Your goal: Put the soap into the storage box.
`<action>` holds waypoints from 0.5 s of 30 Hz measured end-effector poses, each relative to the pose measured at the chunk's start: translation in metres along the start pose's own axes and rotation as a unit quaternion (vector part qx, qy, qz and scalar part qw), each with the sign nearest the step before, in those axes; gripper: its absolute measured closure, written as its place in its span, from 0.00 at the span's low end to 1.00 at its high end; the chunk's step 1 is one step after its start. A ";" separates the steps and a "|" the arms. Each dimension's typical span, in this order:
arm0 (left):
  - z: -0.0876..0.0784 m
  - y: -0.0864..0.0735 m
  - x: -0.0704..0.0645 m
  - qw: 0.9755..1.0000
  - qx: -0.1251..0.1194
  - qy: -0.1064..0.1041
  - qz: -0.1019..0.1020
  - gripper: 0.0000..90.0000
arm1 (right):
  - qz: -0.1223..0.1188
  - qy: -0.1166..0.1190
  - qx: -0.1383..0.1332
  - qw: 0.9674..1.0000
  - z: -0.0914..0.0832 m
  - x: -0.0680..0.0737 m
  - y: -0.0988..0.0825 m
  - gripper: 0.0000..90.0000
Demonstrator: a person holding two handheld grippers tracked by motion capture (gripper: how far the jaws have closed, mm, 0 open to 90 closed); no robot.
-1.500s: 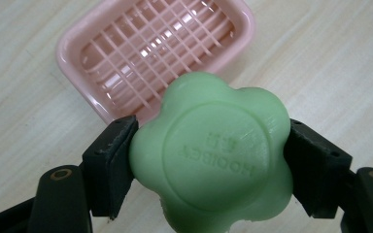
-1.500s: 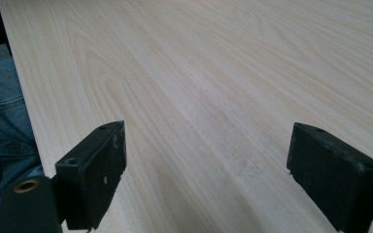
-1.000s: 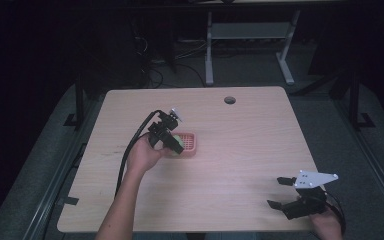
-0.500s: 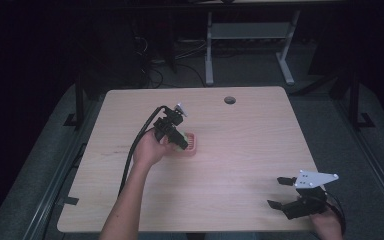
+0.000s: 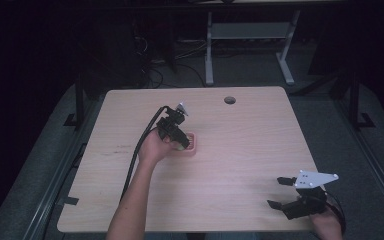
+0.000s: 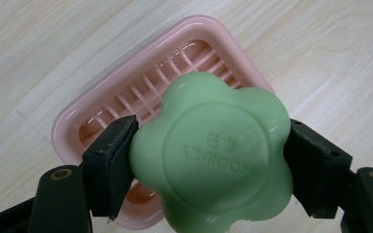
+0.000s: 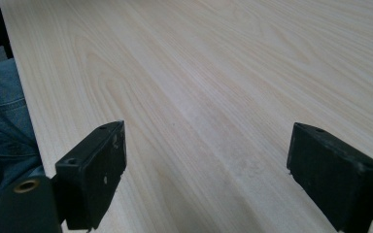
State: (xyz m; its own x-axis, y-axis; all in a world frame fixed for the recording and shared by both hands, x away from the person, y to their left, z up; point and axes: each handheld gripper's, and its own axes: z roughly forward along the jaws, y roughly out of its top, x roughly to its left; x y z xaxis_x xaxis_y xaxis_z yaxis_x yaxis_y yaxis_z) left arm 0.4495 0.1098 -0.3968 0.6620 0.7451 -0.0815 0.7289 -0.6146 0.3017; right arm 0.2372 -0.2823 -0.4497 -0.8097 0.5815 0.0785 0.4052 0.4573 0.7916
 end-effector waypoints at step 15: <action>0.016 0.005 0.010 0.999 -0.003 -0.011 -0.034 0.30 | 0.000 0.001 0.000 1.000 0.000 0.000 0.000 0.15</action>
State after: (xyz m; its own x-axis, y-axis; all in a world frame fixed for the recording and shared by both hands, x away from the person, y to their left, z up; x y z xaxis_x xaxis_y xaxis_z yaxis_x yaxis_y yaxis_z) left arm 0.4629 0.1104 -0.4110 0.6141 0.7796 -0.1229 0.7716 -0.5603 0.3013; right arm 0.2372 -0.2825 -0.4496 -0.8104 0.5805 0.0791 0.4052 0.4577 0.7914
